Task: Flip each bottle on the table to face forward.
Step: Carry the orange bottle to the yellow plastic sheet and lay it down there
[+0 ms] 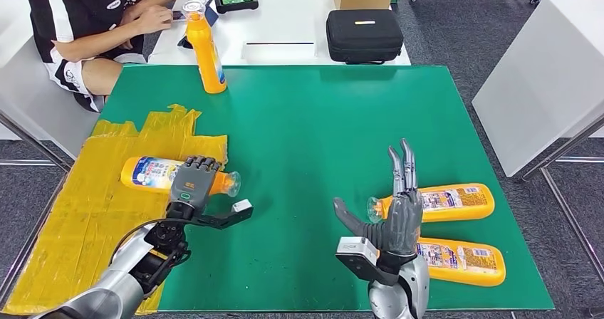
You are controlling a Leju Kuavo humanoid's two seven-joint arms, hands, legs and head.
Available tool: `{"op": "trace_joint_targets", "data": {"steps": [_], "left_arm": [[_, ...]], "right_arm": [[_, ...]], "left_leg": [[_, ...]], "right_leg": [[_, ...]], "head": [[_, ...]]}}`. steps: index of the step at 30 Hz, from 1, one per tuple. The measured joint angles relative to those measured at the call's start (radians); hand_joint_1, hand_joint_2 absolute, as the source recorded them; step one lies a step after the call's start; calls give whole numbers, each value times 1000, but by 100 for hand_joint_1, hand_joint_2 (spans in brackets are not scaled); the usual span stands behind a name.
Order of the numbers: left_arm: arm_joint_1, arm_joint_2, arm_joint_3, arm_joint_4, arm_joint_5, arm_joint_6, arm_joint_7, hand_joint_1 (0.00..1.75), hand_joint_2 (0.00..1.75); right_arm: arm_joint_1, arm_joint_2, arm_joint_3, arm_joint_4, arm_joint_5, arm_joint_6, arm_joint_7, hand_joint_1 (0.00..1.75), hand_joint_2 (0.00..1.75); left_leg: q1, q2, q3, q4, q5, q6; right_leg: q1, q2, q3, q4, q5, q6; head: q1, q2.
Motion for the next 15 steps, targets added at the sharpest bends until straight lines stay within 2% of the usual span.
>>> {"op": "trace_joint_targets", "data": {"steps": [2, 4, 7, 9, 12, 15], "left_arm": [[1, -14, 41, 4, 33, 24, -47, 0, 87], [5, -36, 97, 5, 138, 33, -166, 0, 0], [24, -76, 199, -21, 417, -18, -427, 0, 0], [47, -99, 254, -67, 591, -86, -560, 0, 0], [81, -121, 301, -157, 776, -194, -671, 0, 0], [102, -132, 324, -220, 832, -237, -704, 0, 0]], "right_arm": [[0, 0, -3, 0, 28, 0, 16, 0, 175], [2, 0, -12, 0, 59, 0, 28, 0, 175], [11, 0, -34, -3, 80, 0, 29, 0, 175], [17, -1, -47, -7, 85, 0, 28, 0, 175], [19, -4, -58, -11, 94, 0, 30, 0, 175], [20, -5, -66, -13, 97, 0, 34, 0, 175]], "left_leg": [[0, 0, 0, 0, 0, 0], [0, 0, 0, 0, 0, 0], [0, 0, 0, 0, 0, 0], [0, 0, 0, 0, 0, 0], [0, 0, -1, 0, 0, 0], [0, 0, 0, 0, 0, 0]], "right_leg": [[0, 0, 0, 0, 0, 0], [0, 0, 0, 0, 0, 0], [0, 0, 0, 0, 0, 0], [0, 0, 0, 0, 0, 0], [0, 0, 0, 0, 0, 0], [0, 0, 0, 0, 0, 0]], "head": [[0, 0], [0, 0], [0, 0], [0, 0], [0, 0], [0, 0]]}}
